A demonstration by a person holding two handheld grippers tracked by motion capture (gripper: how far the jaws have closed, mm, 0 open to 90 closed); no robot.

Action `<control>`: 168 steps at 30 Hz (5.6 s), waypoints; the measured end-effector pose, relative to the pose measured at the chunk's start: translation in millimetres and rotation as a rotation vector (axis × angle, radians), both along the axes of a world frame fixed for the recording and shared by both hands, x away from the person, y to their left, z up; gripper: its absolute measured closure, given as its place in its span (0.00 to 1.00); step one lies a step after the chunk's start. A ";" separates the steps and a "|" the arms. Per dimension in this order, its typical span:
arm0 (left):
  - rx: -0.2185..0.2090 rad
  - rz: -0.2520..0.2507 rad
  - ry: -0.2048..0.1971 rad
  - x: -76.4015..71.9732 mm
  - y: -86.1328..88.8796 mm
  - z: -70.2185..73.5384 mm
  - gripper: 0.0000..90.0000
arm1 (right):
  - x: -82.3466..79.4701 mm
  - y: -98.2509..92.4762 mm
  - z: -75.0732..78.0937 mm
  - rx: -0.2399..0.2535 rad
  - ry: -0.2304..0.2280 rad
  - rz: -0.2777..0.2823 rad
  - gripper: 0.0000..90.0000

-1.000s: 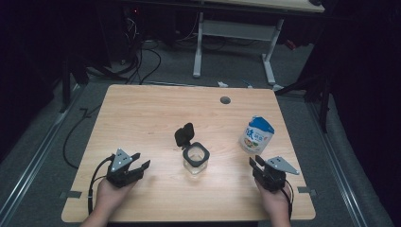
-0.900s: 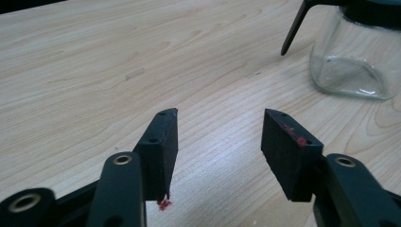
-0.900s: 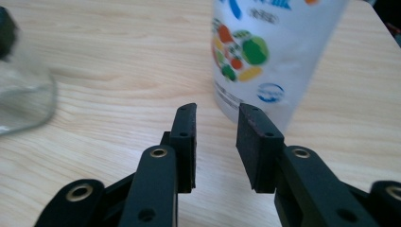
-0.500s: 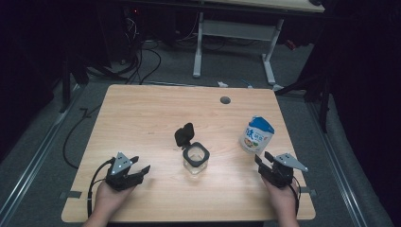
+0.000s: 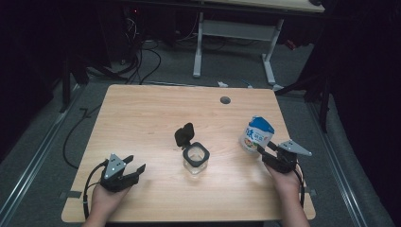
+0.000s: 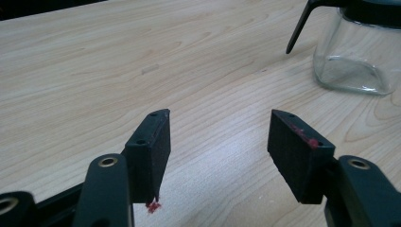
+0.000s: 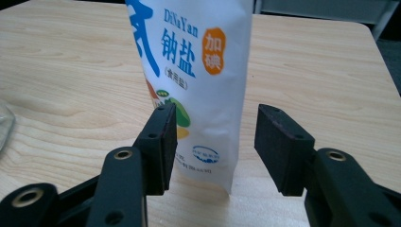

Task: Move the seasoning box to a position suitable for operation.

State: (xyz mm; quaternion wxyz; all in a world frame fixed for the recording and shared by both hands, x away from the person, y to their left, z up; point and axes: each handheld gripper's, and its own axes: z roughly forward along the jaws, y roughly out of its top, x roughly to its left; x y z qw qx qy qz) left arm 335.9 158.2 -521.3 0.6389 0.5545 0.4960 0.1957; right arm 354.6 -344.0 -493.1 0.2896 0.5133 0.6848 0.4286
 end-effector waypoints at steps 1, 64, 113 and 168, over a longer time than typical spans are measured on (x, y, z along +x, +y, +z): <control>-0.006 0.003 0.001 -0.1 0.6 0.1 0.45 | 0.1 -0.1 0.4 0.006 -0.008 0.007 0.60; -0.002 -0.007 0.010 2.1 -3.7 -3.9 0.45 | -9.6 36.9 5.2 0.021 -0.065 -0.073 0.65; -0.013 -0.015 0.021 2.7 -3.4 -5.4 0.46 | -10.9 40.2 6.1 -0.035 -0.088 -0.079 0.86; -0.015 -0.027 0.016 2.3 -5.0 -5.1 0.45 | -19.6 31.6 29.7 -0.005 -0.027 0.062 0.92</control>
